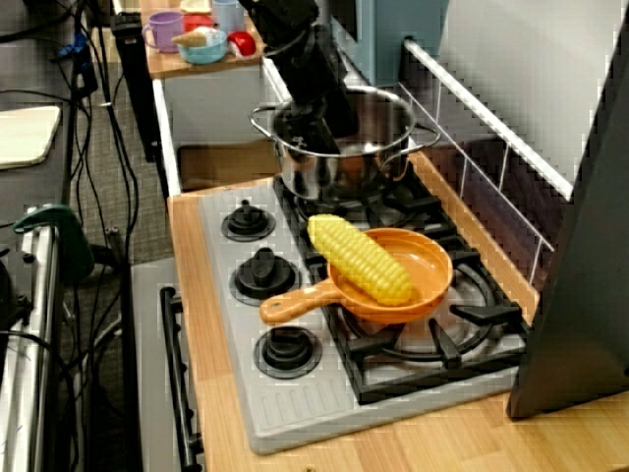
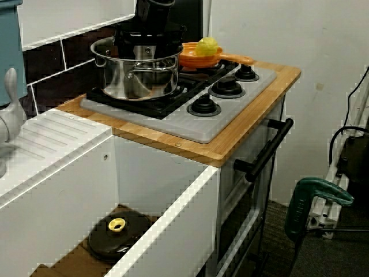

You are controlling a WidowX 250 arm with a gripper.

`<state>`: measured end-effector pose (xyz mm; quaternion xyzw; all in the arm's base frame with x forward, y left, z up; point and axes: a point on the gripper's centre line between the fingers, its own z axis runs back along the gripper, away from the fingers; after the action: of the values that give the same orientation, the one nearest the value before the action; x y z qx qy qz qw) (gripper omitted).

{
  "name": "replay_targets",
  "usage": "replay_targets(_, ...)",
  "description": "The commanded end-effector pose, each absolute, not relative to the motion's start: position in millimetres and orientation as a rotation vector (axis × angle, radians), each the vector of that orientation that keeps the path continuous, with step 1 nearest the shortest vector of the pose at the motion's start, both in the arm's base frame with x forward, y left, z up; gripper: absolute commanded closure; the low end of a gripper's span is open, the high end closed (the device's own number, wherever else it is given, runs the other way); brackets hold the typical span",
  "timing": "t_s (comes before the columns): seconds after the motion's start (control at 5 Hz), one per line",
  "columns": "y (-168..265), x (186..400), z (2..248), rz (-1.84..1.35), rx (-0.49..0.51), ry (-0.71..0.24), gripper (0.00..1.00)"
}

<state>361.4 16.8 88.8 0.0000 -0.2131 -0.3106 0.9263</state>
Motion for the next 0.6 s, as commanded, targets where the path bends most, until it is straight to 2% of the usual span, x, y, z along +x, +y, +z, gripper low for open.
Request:
replay_targets(0.0, 14.0, 367.6, 83.0, -0.656, 0.040, -0.438, 0.00)
replay_targets(0.4, 14.5, 366.7, 85.6, -0.677, 0.006, -0.404, 0.04)
